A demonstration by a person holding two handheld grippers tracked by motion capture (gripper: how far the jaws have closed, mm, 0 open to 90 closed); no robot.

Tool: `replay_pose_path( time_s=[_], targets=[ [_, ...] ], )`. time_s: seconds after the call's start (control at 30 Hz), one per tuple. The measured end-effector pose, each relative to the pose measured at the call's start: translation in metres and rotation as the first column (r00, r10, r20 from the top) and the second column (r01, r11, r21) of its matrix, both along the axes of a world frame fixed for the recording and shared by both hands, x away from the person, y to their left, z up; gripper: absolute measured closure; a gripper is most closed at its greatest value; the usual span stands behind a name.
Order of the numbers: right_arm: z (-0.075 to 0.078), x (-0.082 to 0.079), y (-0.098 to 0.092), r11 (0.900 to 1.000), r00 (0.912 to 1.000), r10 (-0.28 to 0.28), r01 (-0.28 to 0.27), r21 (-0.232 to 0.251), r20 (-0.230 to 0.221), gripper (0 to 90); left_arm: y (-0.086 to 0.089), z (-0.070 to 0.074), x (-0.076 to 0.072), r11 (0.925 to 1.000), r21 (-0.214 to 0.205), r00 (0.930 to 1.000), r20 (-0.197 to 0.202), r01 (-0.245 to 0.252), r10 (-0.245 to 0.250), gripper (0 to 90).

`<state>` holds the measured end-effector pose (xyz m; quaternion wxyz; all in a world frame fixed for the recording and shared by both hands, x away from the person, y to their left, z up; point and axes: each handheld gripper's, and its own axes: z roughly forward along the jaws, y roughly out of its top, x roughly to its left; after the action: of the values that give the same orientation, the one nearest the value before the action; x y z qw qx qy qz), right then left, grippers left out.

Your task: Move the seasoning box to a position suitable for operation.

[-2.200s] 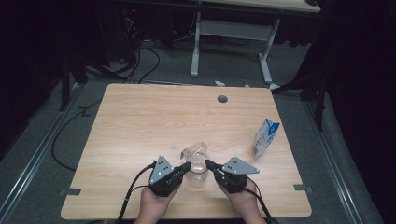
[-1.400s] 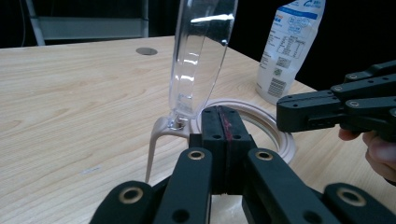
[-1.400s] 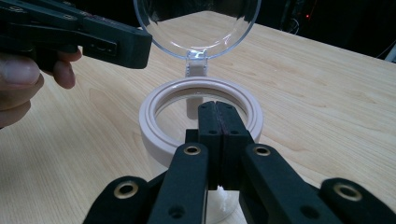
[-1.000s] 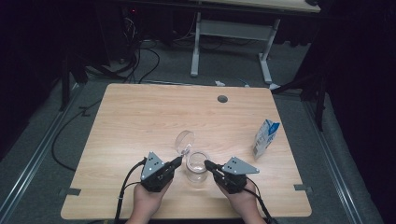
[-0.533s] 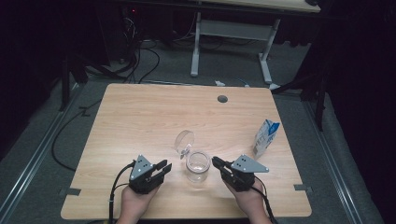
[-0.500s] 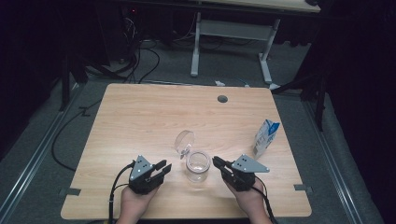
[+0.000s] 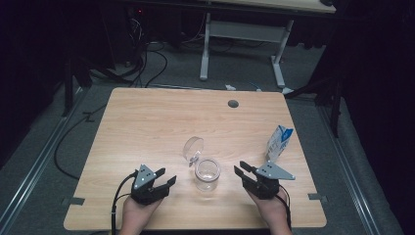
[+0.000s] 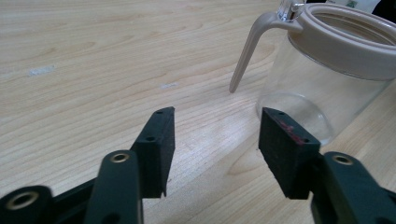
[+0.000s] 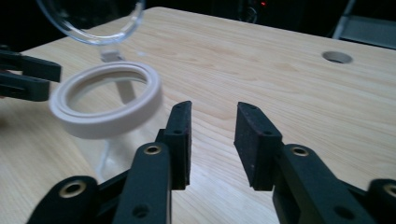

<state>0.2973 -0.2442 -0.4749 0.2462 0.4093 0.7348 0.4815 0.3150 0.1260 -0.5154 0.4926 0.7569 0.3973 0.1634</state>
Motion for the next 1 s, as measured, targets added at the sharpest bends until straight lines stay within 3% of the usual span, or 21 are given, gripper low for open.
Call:
replay_pose_path(
  time_s=[0.2, 0.47, 0.8, 1.0],
  targets=[
    [-0.004, -0.003, -0.021, 0.9968, 0.9967, -0.079, 0.079, -0.014, -0.014, 60.3, 0.001, 0.001, 0.0, 1.0, 0.005, 1.0, 0.002, -0.008, 0.008, 40.4],
    [-0.01, -0.005, -0.046, 0.9843, 0.9844, -0.174, 0.173, -0.034, -0.023, 54.6, 0.002, 0.001, 0.0, 0.9999, 0.005, 0.9999, 0.009, -0.01, 0.01, 39.6],
    [-0.006, -0.007, -0.073, 0.9624, 0.9628, -0.27, 0.27, -0.029, 0.001, 47.7, 0.001, -0.001, -0.001, 0.9999, 0.015, 1.0, 0.005, -0.003, 0.003, 40.4],
    [-0.007, 0.001, -0.083, 0.9487, 0.9491, -0.315, 0.315, -0.031, -0.006, 39.3, 0.004, -0.001, -0.006, 0.9998, 0.02, 0.9999, 0.013, -0.007, 0.007, 41.1]
  ],
)
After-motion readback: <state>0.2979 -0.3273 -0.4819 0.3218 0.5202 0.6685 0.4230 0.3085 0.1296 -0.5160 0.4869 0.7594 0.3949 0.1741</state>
